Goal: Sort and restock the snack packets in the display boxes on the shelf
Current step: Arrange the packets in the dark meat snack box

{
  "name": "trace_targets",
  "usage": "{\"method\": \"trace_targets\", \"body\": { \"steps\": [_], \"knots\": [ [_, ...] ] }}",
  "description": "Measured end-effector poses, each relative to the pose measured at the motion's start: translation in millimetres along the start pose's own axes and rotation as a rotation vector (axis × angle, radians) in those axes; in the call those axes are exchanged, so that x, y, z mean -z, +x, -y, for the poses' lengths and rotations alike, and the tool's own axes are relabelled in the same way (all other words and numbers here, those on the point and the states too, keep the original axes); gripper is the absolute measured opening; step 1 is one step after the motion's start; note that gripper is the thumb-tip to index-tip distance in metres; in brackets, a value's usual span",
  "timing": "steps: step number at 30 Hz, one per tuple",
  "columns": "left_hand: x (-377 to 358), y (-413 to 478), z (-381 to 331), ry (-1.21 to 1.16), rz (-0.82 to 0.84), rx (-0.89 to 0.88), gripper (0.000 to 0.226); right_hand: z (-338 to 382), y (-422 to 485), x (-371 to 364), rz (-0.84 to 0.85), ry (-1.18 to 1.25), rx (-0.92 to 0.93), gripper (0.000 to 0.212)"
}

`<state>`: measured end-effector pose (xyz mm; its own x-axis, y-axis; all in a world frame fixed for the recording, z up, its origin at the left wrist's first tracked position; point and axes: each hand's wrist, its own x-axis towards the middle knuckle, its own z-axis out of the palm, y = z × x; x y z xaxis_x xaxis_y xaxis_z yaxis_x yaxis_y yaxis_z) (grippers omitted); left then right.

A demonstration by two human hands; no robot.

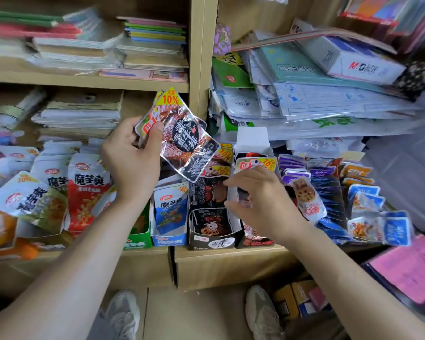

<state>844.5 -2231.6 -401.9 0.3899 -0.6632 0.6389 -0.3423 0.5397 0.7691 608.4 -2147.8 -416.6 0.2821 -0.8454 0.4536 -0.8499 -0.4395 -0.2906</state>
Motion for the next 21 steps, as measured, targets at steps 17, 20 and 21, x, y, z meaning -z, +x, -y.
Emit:
{"method": "trace_targets", "body": {
  "steps": [17, 20, 21],
  "knots": [
    [17, 13, -1, 0.007, -0.052, 0.006, 0.017, 10, 64, -40, 0.258, -0.161, -0.093, 0.021],
    [19, 12, -3, -0.005, -0.041, 0.013, 0.017, 9, 60, -7, -0.020, 0.079, -0.295, 0.026],
    [19, 12, -4, -0.009, -0.036, 0.017, 0.017, 9, 57, 6, -0.107, 0.110, -0.336, 0.024]
  ]
}}
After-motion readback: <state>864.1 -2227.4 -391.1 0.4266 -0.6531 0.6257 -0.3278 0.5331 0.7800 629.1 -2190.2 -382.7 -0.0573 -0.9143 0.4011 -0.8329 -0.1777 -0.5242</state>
